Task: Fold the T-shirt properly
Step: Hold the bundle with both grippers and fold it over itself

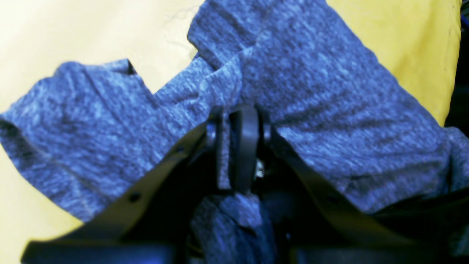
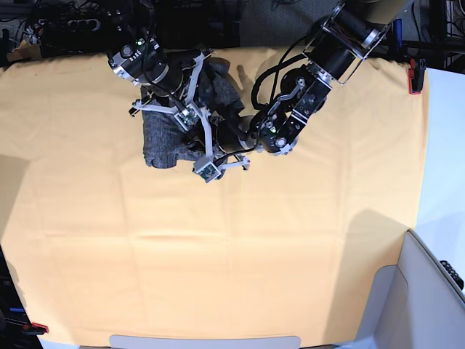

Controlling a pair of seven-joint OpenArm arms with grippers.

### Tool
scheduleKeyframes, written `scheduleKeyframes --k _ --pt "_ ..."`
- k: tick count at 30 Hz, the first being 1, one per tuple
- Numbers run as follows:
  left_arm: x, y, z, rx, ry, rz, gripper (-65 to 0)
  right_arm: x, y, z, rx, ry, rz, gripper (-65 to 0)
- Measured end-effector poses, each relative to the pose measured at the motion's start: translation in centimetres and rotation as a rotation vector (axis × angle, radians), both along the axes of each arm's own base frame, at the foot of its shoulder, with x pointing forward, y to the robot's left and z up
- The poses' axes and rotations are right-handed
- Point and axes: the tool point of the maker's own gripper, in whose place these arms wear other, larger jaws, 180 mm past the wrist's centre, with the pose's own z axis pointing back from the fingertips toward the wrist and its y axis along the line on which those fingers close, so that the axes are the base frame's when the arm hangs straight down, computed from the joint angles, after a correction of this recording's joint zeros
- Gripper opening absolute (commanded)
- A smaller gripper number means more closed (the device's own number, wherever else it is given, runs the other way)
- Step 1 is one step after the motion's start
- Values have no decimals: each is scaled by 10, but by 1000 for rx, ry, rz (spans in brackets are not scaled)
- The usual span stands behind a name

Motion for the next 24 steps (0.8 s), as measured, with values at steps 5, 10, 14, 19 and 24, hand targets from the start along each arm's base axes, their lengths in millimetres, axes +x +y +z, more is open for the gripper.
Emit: scheduleKeyframes --k 5,10,14,19,24 --pt "0 0 0 1 0 0 -577 11 -15 3 -37 -25 -23 -650" --pt "0 1 0 2 0 0 -577 17 -46 2 -77 -31 -113 -650" --pt "0 3 -1 5 2 2 -577 17 -54 1 -79 -28 -162 -650" --pt "0 4 -2 5 2 2 -577 10 -68 -3 -92 -19 -210 -650" --pt "-1 4 -2 3 4 4 -577 -1 -70 -7 -93 -9 -204 -650"
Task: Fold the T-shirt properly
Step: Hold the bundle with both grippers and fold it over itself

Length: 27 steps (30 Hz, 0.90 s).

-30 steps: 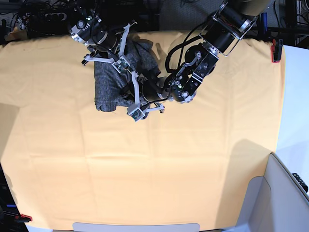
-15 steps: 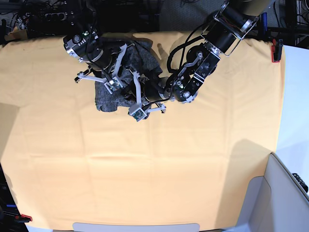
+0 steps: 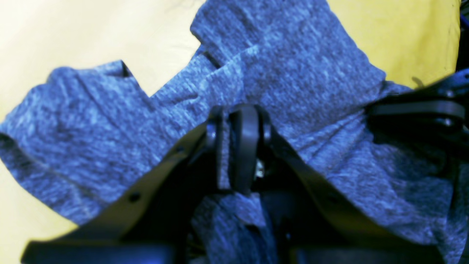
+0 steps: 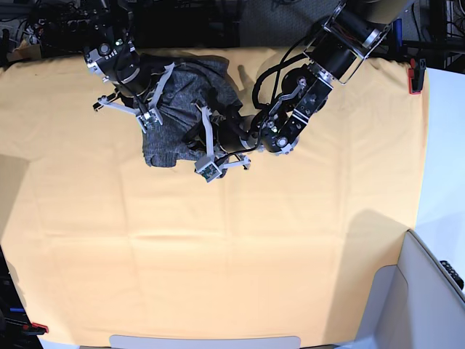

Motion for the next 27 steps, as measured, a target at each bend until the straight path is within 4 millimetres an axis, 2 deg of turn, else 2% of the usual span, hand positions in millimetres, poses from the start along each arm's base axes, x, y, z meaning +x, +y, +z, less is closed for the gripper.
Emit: scheduleKeyframes --k 12,19,27 --pt "2 3 -13 -35 25 28 -577 -41 -8 -14 -11 56 31 -650" --pt "3 4 -16 -34 35 33 -577 -46 -17 -15 -18 65 25 -650" --pt "4 4 -16 -34 34 34 -577 -51 -58 -16 -65 96 -80 -650"
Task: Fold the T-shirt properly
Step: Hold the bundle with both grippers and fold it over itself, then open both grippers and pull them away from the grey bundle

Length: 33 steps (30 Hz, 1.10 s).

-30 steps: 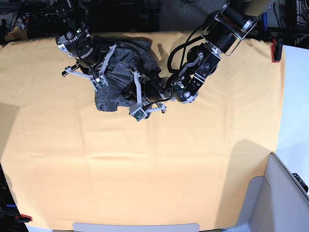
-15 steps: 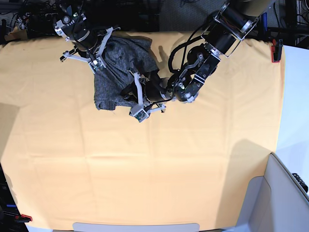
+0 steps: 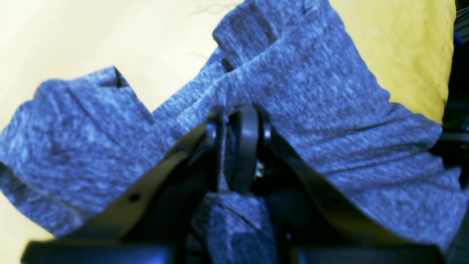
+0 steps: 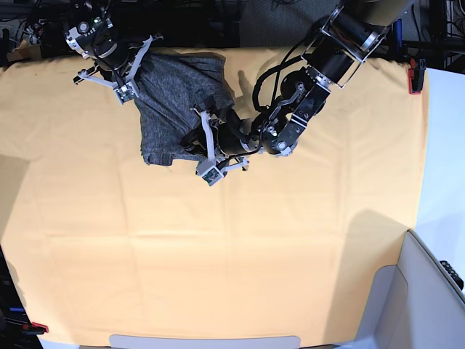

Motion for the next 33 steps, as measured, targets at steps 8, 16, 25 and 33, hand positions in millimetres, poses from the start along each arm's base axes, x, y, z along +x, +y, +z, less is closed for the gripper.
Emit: scheduleKeyframes --k 8,16,25,33 --pt "0 1 -1 3 0 4 -577 -19 -13 -8 -33 64 -40 -650" --pt "1 1 0 5 -2 6 -577 -33 52 12 548 191 -98 -650" --pt "0 9 11 48 -51 -16 -577 30 31 86 824 1 -125 -650" --pt "9 37 56 -22 -145 104 -574 83 28 113 848 -145 -183 -650"
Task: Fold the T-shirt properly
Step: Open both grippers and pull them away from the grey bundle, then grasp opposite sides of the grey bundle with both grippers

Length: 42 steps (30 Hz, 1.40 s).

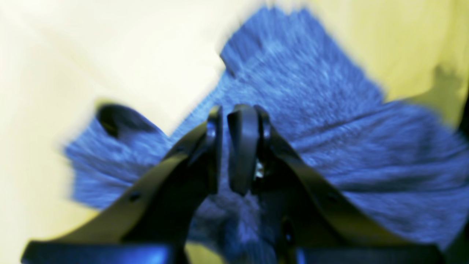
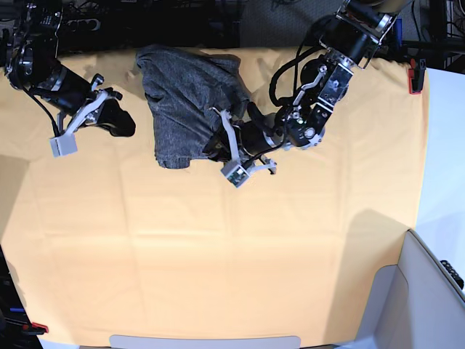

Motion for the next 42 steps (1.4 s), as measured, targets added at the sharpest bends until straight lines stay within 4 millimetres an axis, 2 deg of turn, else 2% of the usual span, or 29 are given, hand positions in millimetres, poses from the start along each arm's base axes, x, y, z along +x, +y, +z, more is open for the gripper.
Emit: scheduleKeyframes --k 2,5,8,11,13,15,20,23,26,29,31,33,38,42 --pt "6 7 19 -28 -46 31 -562 8 5 2 -17 -15 14 -650" --pt "7 13 40 -57 -100 55 -511 28 12 5 -91 -66 9 -650" --pt "3 13 55 -89 -131 64 -472 43 32 -2 -143 -45 2 -650" --pt "-1 25 57 -92 -123 97 -459 69 52 10 -198 -100 -10 -604" --pt "-6 40 45 -30 -67 118 -459 85 61 20 -207 -138 2 -545" --pt "-9 54 42 2 -45 147 -459 97 66 18 -207 -129 20 -498" --pt "-17 86 45 47 -26 211 -459 104 50 5 -209 -78 17 -471" --pt "-28 109 38 94 -3 244 -458 115 18 -3 -170 -47 -64 -420" --pt "-39 122 32 125 23 263 -458 110 -10 -18 -117 20 -109 -334" --pt "-51 124 24 130 52 263 -458 102 -18 -31 -101 37 -56 -256" --pt "-59 129 18 139 76 270 -458 98 -16 -34 -83 15 9 -224" --pt "-64 133 13 146 95 282 -458 94 -15 -45 -79 16 52 -223" --pt "-72 133 8 139 112 285 -459 79 -16 -95 -36 121 70 -223" --pt "-80 137 2 147 137 294 -460 81 -1 -98 16 103 102 -223"
